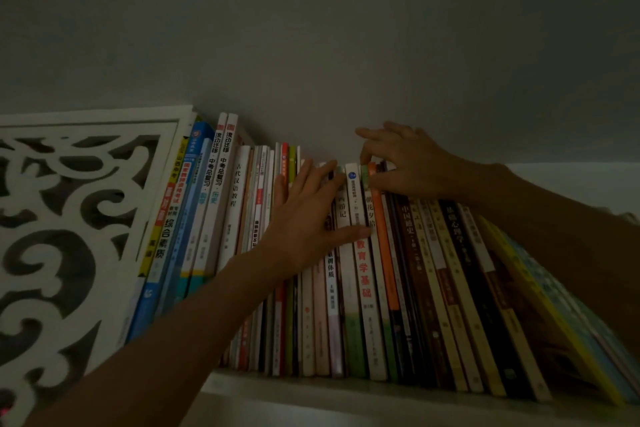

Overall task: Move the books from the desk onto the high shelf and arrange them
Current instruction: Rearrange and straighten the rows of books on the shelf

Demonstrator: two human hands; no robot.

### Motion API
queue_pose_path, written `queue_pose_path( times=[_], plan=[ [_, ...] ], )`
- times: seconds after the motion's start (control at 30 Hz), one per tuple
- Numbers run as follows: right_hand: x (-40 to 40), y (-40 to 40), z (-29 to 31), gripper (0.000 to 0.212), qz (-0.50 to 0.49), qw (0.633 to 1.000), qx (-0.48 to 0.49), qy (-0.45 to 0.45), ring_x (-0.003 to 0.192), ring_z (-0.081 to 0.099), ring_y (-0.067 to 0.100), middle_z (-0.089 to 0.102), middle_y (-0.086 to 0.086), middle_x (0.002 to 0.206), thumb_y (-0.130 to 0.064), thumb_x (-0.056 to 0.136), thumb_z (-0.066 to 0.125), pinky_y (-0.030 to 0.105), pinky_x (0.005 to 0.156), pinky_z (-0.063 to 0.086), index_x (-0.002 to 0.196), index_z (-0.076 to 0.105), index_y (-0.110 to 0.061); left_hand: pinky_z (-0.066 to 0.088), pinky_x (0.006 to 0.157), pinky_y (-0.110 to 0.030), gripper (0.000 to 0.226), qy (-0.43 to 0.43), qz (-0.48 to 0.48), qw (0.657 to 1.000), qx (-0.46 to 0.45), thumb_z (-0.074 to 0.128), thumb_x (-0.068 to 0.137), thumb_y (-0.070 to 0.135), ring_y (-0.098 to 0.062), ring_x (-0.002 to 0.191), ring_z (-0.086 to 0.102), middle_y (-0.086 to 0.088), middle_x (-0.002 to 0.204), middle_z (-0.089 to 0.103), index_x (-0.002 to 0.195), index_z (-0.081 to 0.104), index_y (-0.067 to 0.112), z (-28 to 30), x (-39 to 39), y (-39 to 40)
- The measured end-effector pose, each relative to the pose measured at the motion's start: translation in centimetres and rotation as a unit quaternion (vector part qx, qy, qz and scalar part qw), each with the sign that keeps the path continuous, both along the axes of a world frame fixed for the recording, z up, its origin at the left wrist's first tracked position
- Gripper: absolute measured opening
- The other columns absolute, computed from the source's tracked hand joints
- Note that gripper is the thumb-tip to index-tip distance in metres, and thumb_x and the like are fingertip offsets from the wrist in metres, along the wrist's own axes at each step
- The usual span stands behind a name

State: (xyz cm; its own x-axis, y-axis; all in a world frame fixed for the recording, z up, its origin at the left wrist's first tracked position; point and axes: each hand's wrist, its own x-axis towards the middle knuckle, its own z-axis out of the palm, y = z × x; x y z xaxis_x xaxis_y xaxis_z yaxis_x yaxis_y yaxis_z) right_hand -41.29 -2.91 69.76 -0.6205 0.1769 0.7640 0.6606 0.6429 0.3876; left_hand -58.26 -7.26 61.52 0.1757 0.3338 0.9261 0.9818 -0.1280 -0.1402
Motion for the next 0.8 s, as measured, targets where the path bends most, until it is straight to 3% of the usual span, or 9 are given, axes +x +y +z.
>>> queue_pose_path(
  times=[0.07, 0.17, 0.23, 0.33, 0.43, 0.5, 0.6, 0.67, 0.8],
  plan=[
    [-0.1, 0.0, -0.4, 0.019, 0.068, 0.995, -0.048, 0.052, 0.145, 0.004, 0.023, 0.02, -0.007, 0.156, -0.023, 0.088, 0.054, 0.05, 0.116, 0.001, 0.107, 0.052, -0.024, -0.021, 0.106, -0.036, 0.079, -0.003, -0.016, 1.0, 0.014, 0.049, 0.081, 0.061, -0.01, 0.143, -0.009, 0.007, 0.157, 0.008, 0.147, 0.02, 0.027, -1.3, 0.1, 0.0],
    [-0.2, 0.3, -1.0, 0.026, 0.104, 0.986, -0.089, 0.094, 0.145, 0.004, 0.022, 0.025, -0.005, 0.154, -0.02, 0.088, 0.054, 0.047, 0.116, -0.002, 0.113, 0.053, -0.027, -0.023, 0.106, -0.034, 0.074, -0.001, 0.007, 1.0, 0.029, 0.045, 0.083, 0.062, -0.004, 0.14, -0.009, 0.009, 0.155, 0.012, 0.145, 0.024, 0.027, -2.4, 0.4, 0.3],
    [0.1, 0.5, -1.6, 0.038, 0.098, 0.984, -0.107, 0.1, 0.145, -0.001, 0.021, 0.017, -0.009, 0.156, -0.031, 0.087, 0.055, 0.047, 0.115, -0.007, 0.125, 0.05, -0.036, -0.018, 0.111, -0.038, 0.067, -0.032, 0.0, 0.999, 0.034, 0.044, 0.086, 0.058, -0.007, 0.142, -0.003, 0.009, 0.154, 0.017, 0.143, 0.029, 0.026, -2.3, 1.1, 0.3],
    [0.9, 1.0, -2.4, 0.064, 0.042, 0.993, -0.063, 0.091, 0.145, -0.006, 0.022, 0.008, -0.01, 0.158, -0.05, 0.077, 0.041, 0.05, 0.114, -0.008, 0.14, 0.036, -0.039, -0.008, 0.115, -0.044, 0.047, -0.081, -0.007, 0.994, 0.068, 0.042, 0.094, 0.043, -0.012, 0.142, 0.011, 0.006, 0.15, 0.026, 0.137, 0.041, 0.025, -1.4, 2.4, 0.4],
    [1.3, 0.6, -2.6, 0.049, 0.059, 0.993, -0.017, 0.098, 0.145, -0.006, 0.023, 0.008, -0.007, 0.158, -0.027, 0.089, 0.053, 0.05, 0.116, -0.007, 0.137, 0.043, -0.03, 0.0, 0.115, -0.047, 0.035, -0.115, -0.019, 0.988, 0.105, 0.042, 0.097, 0.033, -0.011, 0.137, 0.022, 0.005, 0.143, 0.034, 0.13, 0.05, 0.027, -0.9, 3.3, 0.6],
    [1.0, 0.2, -2.2, 0.044, 0.08, 0.991, -0.015, 0.106, 0.145, -0.006, 0.023, 0.009, -0.006, 0.158, -0.011, 0.087, 0.053, 0.048, 0.116, -0.005, 0.129, 0.054, -0.024, 0.01, 0.115, -0.041, 0.036, -0.124, -0.057, 0.984, 0.119, 0.047, 0.095, 0.036, -0.013, 0.133, 0.029, 0.002, 0.14, 0.039, 0.129, 0.052, 0.027, -1.0, 3.9, 0.8],
    [0.6, 0.0, -2.0, 0.041, 0.135, 0.98, -0.025, 0.147, 0.143, 0.0, 0.021, 0.019, -0.006, 0.155, 0.001, 0.085, 0.049, 0.035, 0.116, -0.004, 0.119, 0.062, -0.016, 0.029, 0.103, -0.027, 0.045, -0.146, -0.1, 0.979, 0.099, 0.056, 0.087, 0.044, -0.013, 0.121, 0.038, 0.0, 0.13, 0.045, 0.127, 0.05, 0.024, -1.7, 5.3, 0.8],
    [1.1, -0.5, -2.2, 0.041, 0.198, 0.961, -0.02, 0.19, 0.142, 0.006, 0.019, 0.028, -0.005, 0.152, 0.006, 0.084, 0.045, 0.024, 0.111, 0.002, 0.115, 0.064, -0.013, 0.028, 0.089, -0.019, 0.047, -0.165, -0.091, 0.978, 0.085, 0.06, 0.084, 0.047, -0.008, 0.109, 0.035, 0.002, 0.117, 0.041, 0.123, 0.05, 0.023, -2.2, 6.4, 0.9],
    [2.2, -2.5, -3.2, 0.05, 0.274, 0.941, 0.006, 0.199, 0.139, 0.014, 0.019, 0.036, -0.004, 0.146, -0.007, 0.075, 0.036, 0.017, 0.104, 0.006, 0.118, 0.063, -0.015, 0.04, 0.068, -0.02, 0.029, -0.193, -0.112, 0.971, 0.088, 0.051, 0.091, 0.042, -0.008, 0.085, 0.045, 0.003, 0.104, 0.036, 0.11, 0.05, 0.019, -3.4, 8.0, 1.0]
  ],
)
